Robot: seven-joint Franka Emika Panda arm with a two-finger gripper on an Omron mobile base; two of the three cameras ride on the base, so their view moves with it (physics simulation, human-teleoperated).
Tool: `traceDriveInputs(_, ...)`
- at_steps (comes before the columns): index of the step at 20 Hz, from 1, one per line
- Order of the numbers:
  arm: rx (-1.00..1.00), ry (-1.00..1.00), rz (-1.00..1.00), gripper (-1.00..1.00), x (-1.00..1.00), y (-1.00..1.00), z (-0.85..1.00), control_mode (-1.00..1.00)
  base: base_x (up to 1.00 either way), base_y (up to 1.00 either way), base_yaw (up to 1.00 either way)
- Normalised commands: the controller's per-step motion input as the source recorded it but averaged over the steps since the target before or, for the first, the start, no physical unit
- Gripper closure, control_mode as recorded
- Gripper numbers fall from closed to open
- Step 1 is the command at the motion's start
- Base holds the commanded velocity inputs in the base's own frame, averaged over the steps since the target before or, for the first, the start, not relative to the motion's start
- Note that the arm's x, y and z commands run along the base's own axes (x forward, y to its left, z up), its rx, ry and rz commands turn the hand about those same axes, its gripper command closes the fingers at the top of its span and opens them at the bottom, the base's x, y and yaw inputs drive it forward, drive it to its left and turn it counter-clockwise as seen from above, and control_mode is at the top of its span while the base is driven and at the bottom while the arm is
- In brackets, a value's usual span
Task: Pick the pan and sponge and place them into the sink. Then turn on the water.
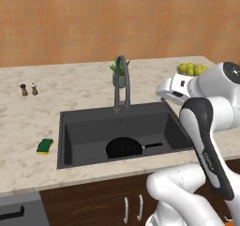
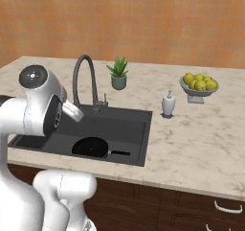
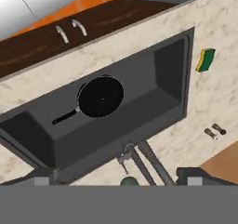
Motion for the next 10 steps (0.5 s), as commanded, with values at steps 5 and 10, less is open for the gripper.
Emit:
traceDriveInputs(5,-0.26,0.11,0.09,-1.00,-0.04,0.99,0.01,-1.00,0.00,0.00,0.00)
traceDriveInputs(10,-0.08,0.07,0.21,-1.00,0.04,0.86,-0.20,-1.00,0.00,0.00,0.00)
